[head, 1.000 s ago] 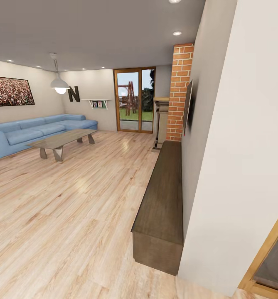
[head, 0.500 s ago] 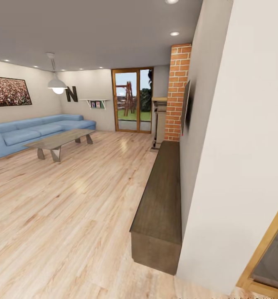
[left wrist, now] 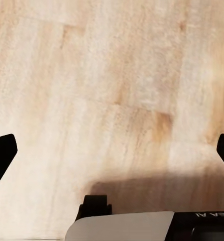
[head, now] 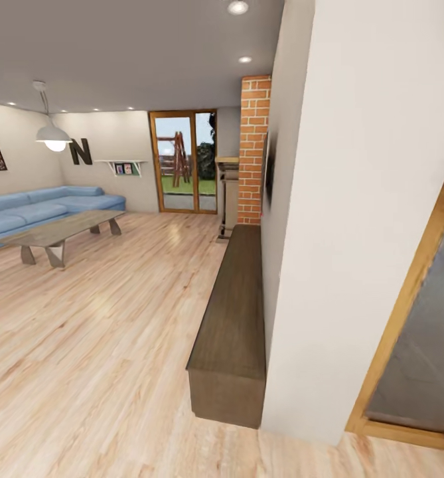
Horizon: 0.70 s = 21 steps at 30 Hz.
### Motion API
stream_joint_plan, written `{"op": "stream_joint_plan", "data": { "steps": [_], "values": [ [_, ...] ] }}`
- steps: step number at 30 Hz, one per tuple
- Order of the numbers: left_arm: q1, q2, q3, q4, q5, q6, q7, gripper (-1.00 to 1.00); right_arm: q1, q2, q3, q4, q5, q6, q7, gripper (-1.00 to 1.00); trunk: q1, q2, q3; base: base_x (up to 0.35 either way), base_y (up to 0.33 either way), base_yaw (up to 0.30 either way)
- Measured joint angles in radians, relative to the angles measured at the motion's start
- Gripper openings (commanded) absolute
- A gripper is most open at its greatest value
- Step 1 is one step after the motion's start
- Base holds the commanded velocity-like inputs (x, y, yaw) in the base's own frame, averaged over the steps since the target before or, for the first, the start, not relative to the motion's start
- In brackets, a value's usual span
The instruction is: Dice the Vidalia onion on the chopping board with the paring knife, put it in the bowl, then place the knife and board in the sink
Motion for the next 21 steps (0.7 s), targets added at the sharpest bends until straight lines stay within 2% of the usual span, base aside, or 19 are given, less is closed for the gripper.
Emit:
{"op": "stream_joint_plan", "data": {
  "steps": [13,21],
  "values": [
    [0.000,-0.001,0.000,0.024,-0.001,0.000,-0.001,1.00,0.000,0.000,0.000,0.000,0.000,0.000,0.000,1.00,0.000,0.000,0.000,-0.335,0.000,-0.277],
    [0.000,0.000,0.000,0.025,0.000,0.000,-0.001,1.00,0.000,0.000,0.000,-0.001,0.000,0.000,0.000,1.00,-0.001,0.000,0.000,-0.046,0.000,-0.281]
  ]
}}
